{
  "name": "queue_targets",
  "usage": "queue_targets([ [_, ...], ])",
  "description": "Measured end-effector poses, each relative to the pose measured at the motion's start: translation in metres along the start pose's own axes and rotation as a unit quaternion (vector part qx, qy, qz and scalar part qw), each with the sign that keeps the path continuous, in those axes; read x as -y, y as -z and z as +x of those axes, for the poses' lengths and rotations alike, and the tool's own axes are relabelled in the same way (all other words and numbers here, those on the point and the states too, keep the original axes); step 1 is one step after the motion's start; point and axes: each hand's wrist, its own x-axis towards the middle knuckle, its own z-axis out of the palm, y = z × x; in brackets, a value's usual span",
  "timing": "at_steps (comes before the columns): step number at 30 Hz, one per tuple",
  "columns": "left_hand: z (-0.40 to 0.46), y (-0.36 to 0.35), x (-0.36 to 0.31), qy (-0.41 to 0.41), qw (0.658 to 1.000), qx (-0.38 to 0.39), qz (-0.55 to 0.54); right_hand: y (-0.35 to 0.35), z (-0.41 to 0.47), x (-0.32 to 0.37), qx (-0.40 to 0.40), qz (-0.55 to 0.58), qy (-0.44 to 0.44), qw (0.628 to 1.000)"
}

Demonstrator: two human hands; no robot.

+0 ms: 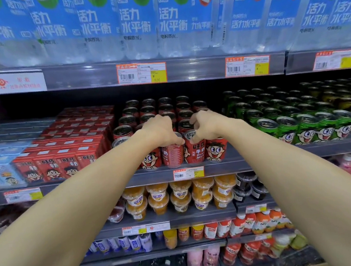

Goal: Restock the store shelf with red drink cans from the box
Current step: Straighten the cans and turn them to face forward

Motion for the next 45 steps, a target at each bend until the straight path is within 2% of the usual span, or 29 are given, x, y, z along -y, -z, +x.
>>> queue_targets([
  [3,0.002,0.003,0.004,0.0,1.0,0.026,-0.013,0.0,-0.003,0.001,-0.001,-0.028,0.004,1.0],
  [6,0.006,0.008,0.009,-0.023,0.997,0.059,-0.037,-0.007,-0.007,0.005,-0.036,-0.07,-0.006,0.997],
  [10,0.009,0.009,0.009,-0.031,0.996,0.076,-0.03,-0.012,-0.007,0.01,-0.056,-0.072,-0.007,0.996],
  [21,0.004,0.001,-0.001,-0.014,1.0,0.008,0.023,-0.002,-0.001,0.009,0.006,-0.065,0.017,0.998],
  [29,0.009,0.012,0.006,-0.037,0.995,0.089,0.016,-0.002,-0.005,-0.002,-0.034,-0.054,0.006,0.998],
  [38,0.007,0.003,-0.001,-0.001,1.0,0.023,0.017,0.001,-0.001,-0.002,-0.005,-0.027,0.017,0.999],
  [41,0.009,0.007,0.001,-0.019,0.999,0.043,0.02,0.001,-0.001,-0.005,-0.002,-0.021,0.024,0.999],
  [45,0.011,0.011,0.005,-0.046,0.996,0.081,0.01,-0.005,-0.003,-0.006,-0.038,-0.022,0.021,0.999],
])
